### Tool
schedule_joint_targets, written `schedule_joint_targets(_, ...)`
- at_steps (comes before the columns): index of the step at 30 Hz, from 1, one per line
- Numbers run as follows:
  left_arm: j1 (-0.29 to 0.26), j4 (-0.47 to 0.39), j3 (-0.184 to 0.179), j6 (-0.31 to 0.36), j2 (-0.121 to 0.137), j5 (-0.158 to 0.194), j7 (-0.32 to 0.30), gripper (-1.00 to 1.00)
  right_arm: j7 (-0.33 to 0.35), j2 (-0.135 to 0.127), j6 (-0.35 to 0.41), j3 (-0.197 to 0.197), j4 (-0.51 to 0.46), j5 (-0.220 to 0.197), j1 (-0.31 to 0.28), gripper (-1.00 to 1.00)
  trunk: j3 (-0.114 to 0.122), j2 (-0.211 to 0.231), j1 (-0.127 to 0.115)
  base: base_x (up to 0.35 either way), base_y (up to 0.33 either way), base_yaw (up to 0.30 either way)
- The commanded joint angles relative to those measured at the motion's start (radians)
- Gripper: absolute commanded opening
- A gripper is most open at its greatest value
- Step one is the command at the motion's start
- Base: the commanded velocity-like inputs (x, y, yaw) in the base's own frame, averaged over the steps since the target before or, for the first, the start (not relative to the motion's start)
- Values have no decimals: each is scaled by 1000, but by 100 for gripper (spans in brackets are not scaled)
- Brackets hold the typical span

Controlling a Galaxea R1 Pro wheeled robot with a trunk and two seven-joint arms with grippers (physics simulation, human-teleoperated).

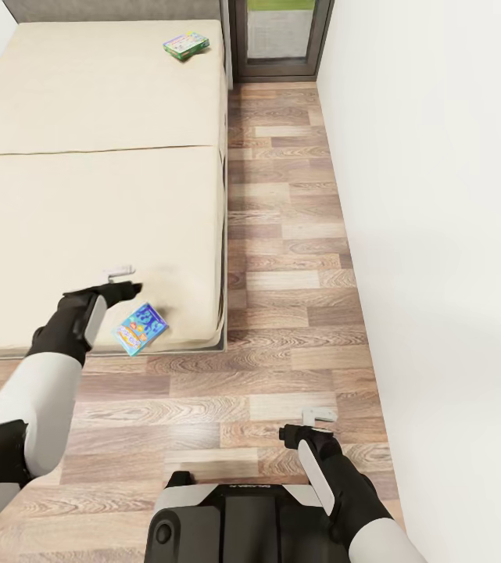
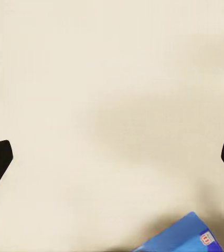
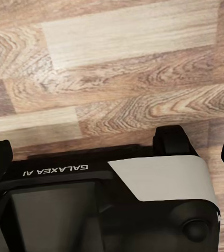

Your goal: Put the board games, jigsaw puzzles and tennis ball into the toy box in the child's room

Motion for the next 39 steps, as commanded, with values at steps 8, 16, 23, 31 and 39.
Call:
schedule_joint_targets(8,1,-10,56,88,65,14,-40,100,-9,0,2,2,-1,-9,0,100,-1,-1,0,0,0,0)
schedule_joint_targets(16,5,-11,103,199,176,34,-288,100,-9,0,2,2,-1,-10,0,100,-1,-1,0,0,0,0)
schedule_joint_targets(23,24,-9,181,302,299,32,-564,100,-9,0,1,2,-1,-11,0,100,-1,-1,0,0,0,0)
schedule_joint_targets(31,119,-6,203,322,409,28,-862,100,-5,0,-33,2,-1,-13,0,100,-1,-1,0,0,0,0)
schedule_joint_targets(39,247,-5,205,318,476,26,-1106,100,69,0,-76,2,-2,-15,0,100,-1,-1,0,0,0,0)
